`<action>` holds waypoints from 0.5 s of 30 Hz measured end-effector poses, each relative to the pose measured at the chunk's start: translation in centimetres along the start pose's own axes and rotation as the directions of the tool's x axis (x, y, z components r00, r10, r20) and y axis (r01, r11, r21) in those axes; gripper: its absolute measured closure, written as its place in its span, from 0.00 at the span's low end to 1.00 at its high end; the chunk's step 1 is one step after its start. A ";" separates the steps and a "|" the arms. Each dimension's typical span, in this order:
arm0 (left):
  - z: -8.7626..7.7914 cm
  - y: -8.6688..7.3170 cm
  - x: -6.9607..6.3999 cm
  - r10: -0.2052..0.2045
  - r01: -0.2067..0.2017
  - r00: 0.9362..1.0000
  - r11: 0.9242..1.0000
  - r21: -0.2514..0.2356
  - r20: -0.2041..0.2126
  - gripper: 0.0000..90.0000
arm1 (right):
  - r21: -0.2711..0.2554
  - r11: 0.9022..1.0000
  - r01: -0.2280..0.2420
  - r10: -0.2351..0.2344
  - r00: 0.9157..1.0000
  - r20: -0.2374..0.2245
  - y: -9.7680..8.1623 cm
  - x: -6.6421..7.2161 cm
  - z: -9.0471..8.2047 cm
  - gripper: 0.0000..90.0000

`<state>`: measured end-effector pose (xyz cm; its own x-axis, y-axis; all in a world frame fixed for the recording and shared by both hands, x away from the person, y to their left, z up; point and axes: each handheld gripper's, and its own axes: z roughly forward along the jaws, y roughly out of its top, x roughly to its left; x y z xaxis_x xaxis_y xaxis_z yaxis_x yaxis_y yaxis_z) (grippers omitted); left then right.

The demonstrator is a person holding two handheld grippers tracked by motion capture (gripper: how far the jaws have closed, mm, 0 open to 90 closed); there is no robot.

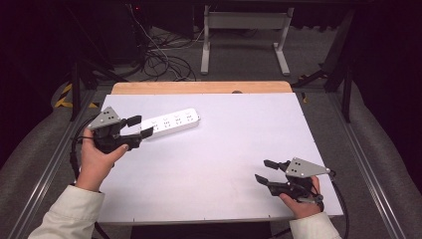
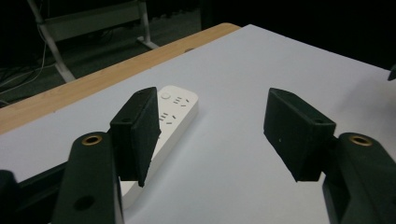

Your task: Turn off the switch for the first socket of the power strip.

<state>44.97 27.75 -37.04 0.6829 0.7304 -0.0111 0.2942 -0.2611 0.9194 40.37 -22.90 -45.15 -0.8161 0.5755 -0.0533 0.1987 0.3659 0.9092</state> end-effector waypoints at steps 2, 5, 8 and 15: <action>-0.4 -0.5 -0.4 -0.002 0.002 1.000 1.000 -0.009 0.018 0.38 | 0.001 1.000 0.000 0.000 1.000 0.000 0.0 0.0 0.0 0.47; -0.9 -1.2 -1.0 0.002 -0.001 0.999 1.000 -0.018 0.039 0.34 | 0.002 1.000 0.000 0.000 1.000 0.001 0.0 0.0 0.0 0.47; -1.1 -1.7 -1.4 0.002 -0.001 0.998 1.000 -0.021 0.056 0.31 | 0.003 1.000 0.000 0.000 1.000 0.000 0.0 0.0 0.1 0.47; -1.7 -3.7 -2.6 0.040 -0.036 0.991 0.999 -0.037 0.130 0.24 | 0.002 1.000 0.000 0.000 1.000 0.000 0.0 0.0 0.1 0.47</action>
<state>40.96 27.85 -39.72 0.7754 0.6310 -0.0252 0.2447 -0.2633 0.9332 40.38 -22.84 -45.17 -0.8158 0.5758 -0.0529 0.2001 0.3670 0.9084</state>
